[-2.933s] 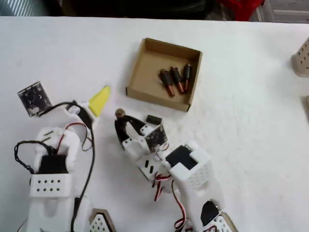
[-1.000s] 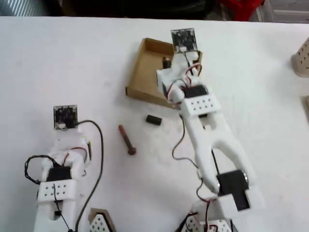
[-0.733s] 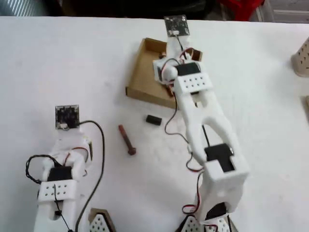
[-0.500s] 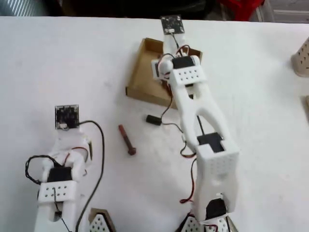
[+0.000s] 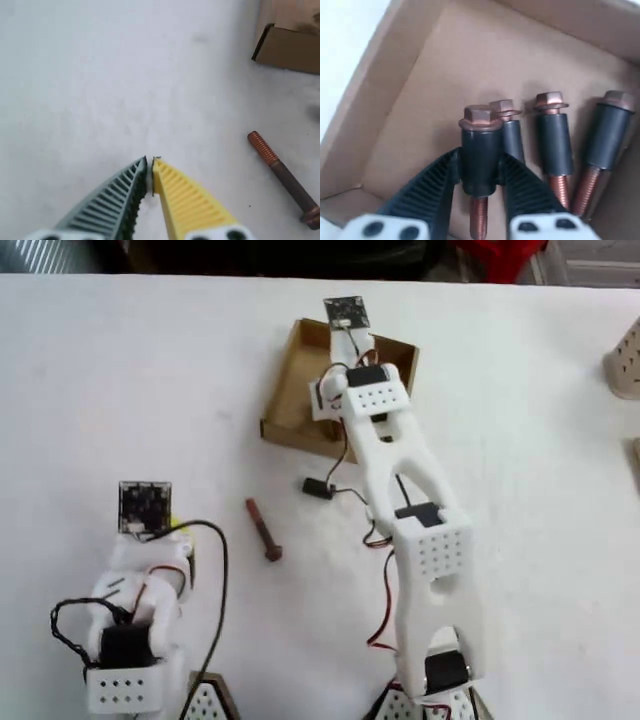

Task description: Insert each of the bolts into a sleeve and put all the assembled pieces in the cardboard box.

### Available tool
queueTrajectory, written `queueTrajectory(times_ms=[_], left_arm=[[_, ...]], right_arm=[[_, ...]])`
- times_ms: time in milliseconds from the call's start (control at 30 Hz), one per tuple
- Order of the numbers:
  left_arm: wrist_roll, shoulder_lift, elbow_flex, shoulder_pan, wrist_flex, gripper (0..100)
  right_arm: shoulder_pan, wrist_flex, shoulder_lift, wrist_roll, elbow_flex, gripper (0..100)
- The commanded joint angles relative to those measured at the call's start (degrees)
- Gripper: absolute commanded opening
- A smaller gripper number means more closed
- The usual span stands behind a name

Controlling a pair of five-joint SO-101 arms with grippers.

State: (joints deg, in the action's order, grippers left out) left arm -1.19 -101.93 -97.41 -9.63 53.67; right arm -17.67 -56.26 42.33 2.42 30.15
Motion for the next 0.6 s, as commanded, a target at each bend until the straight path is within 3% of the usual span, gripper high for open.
queueTrajectory(times_ms=[0, 133, 433, 500, 567], left_arm=[[-1.3, -2.3, 0.3, 0.7, 1.9, 5], [-1.4, -2.2, 0.3, 0.7, 1.9, 5], [-1.4, -2.2, 0.3, 0.5, 1.9, 5], [-1.4, -2.2, 0.3, 0.4, 2.0, 5], [-1.4, -2.2, 0.3, 0.4, 2.1, 5]], right_arm=[[-0.3, -0.7, -1.1, -0.8, 3.0, 16.5], [-0.3, -4.9, -1.5, -0.8, 3.5, 23.1], [-0.7, -21.7, -9.9, -0.8, 10.2, 5.6], [-1.0, -27.3, -12.2, -5.0, 11.6, 4.6], [-2.3, -33.8, -14.4, -15.2, 11.9, 4.1]])
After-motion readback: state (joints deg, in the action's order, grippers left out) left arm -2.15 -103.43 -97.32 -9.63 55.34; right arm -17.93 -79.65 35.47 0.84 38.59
